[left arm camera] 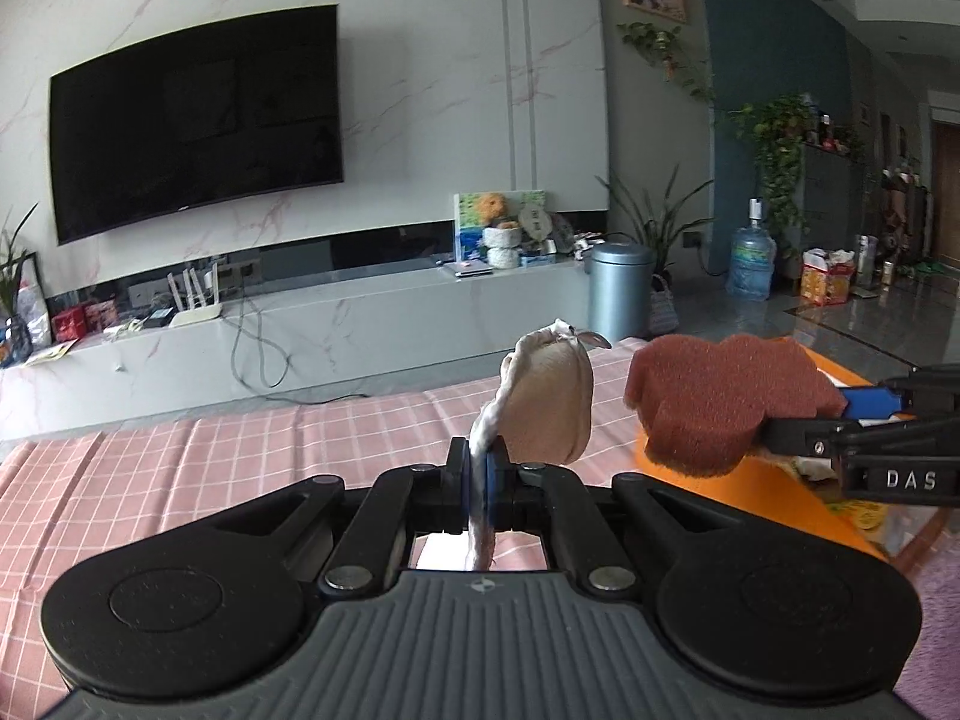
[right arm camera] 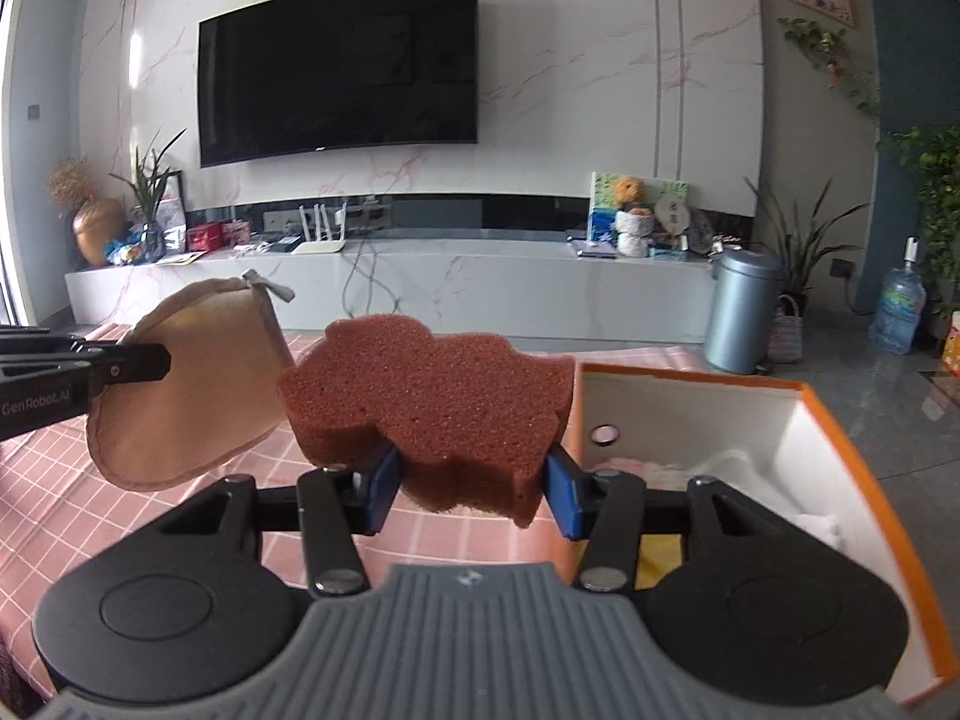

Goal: Organize soft objects
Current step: 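Lift the mitt and red sponge with both tools over the orange box, then open both tools to drop the mitt and sponge into the box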

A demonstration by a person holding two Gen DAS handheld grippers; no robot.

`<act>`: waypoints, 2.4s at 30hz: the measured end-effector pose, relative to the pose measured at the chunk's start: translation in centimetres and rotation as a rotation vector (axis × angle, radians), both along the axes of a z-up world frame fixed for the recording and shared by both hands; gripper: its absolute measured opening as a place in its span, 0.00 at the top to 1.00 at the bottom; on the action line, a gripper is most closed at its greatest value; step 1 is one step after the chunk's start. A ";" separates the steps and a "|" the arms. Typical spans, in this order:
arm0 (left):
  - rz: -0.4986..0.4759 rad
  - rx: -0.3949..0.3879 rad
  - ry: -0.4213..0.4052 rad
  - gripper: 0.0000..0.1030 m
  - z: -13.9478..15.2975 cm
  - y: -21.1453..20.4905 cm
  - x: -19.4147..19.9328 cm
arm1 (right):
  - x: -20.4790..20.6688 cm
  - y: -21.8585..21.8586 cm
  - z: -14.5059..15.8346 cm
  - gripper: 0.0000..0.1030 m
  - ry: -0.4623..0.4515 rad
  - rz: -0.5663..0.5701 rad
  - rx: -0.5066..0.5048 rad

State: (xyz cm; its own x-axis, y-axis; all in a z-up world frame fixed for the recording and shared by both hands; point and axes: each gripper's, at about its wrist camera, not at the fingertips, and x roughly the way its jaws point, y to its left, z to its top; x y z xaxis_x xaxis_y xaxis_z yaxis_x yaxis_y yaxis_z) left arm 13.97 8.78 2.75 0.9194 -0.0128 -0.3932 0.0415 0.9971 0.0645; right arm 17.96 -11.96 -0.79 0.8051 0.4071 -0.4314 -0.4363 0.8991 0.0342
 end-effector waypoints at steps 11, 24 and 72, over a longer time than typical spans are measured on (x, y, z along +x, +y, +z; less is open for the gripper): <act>-0.199 -0.041 -0.033 0.95 1.8 -7.6 2.7 | -1.7 -9.4 3.6 0.51 -0.073 -0.125 -0.074; -0.287 -0.165 0.097 0.95 0.5 -13.5 11.3 | 2.0 -16.9 3.3 0.51 0.008 -0.227 -0.177; -0.300 -0.042 0.260 0.40 -4.2 -17.5 13.8 | 11.1 -14.4 -3.3 0.19 0.124 -0.161 -0.482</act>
